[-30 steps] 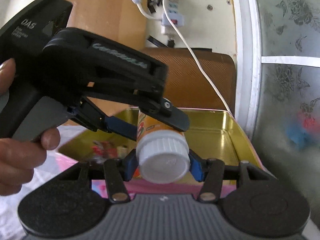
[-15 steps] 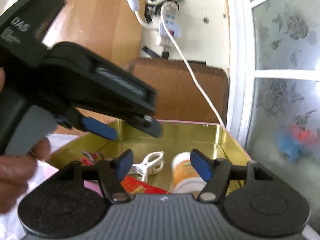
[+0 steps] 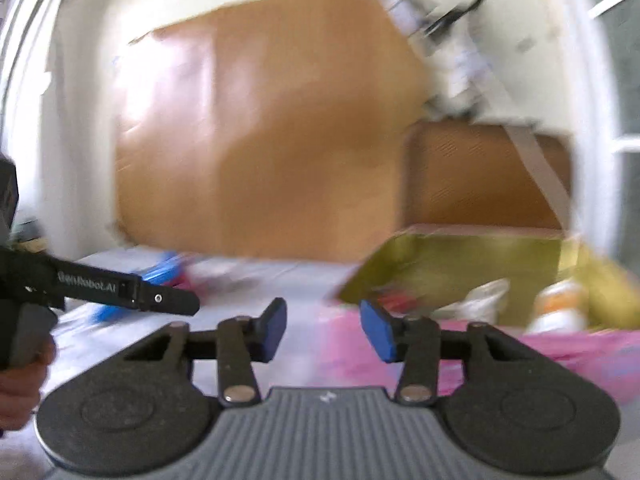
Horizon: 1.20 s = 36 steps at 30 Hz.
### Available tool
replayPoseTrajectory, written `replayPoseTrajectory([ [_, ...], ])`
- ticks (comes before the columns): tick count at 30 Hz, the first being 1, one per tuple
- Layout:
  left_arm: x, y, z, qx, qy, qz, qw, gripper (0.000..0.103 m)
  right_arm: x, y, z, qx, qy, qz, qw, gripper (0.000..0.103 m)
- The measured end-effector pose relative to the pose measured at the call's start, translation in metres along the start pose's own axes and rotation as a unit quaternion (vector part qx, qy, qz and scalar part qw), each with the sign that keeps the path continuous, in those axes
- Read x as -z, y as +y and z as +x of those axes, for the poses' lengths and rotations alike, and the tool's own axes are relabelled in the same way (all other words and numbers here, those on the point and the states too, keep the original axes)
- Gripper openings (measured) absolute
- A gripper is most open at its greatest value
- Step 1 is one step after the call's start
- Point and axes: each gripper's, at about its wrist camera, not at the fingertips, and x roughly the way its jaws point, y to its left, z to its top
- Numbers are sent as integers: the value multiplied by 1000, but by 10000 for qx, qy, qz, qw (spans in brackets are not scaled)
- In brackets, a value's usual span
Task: Organize rigid objects
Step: 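Grasp the blue polka-dot bow headband with the right gripper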
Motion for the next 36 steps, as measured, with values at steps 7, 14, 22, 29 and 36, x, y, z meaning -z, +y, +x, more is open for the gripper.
replayPoseTrajectory([
  [7, 17, 95, -25, -1516, -490, -877, 9833, 72, -35, 52, 94, -1387, 967, 754, 9827, 29],
  [14, 17, 126, -34, -1022, -776, -1753, 9761, 72, -51, 85, 199, -1487, 1645, 1803, 9583, 35],
  [22, 20, 124, -34, -895, -819, -1630, 9791, 72, -33, 77, 197, -1691, 1763, 2476, 9376, 22],
  [29, 21, 121, -31, -507, -691, -1508, 9848, 72, 8, 17, 85, -1720, 1612, 2390, 9420, 22],
  [36, 20, 75, -16, 355, -128, -858, 9956, 72, 35, -50, 4, -1106, 1690, 2162, 9552, 23],
])
